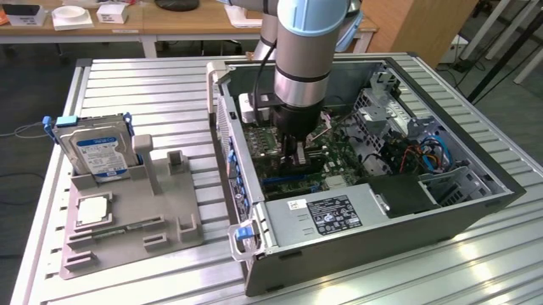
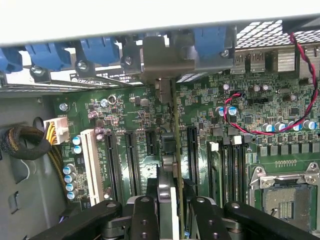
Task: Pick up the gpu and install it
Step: 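Insert the gpu into the slot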
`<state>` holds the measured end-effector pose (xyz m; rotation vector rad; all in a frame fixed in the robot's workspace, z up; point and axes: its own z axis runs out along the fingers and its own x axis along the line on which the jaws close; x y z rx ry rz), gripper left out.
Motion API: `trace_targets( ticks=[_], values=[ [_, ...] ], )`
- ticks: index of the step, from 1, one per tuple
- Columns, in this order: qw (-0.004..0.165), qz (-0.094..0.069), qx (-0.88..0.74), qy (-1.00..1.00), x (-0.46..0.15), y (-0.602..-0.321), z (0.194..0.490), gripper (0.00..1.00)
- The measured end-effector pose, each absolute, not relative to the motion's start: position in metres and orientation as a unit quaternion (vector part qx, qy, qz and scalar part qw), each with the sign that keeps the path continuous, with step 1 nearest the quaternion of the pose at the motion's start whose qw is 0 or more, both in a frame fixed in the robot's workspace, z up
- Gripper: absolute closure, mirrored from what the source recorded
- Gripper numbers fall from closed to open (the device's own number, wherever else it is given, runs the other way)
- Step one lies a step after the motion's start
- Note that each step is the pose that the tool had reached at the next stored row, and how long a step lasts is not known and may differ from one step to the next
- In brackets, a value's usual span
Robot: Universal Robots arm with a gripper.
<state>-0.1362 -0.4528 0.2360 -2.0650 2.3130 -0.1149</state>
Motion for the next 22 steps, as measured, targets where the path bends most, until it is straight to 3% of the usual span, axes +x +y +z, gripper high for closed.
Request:
trace_targets(
  ticks=[22],
  values=[
    [0.019, -0.037, -0.665, 0.745, -0.1336, -0.4542, 0.2362, 0.71]
  ],
)
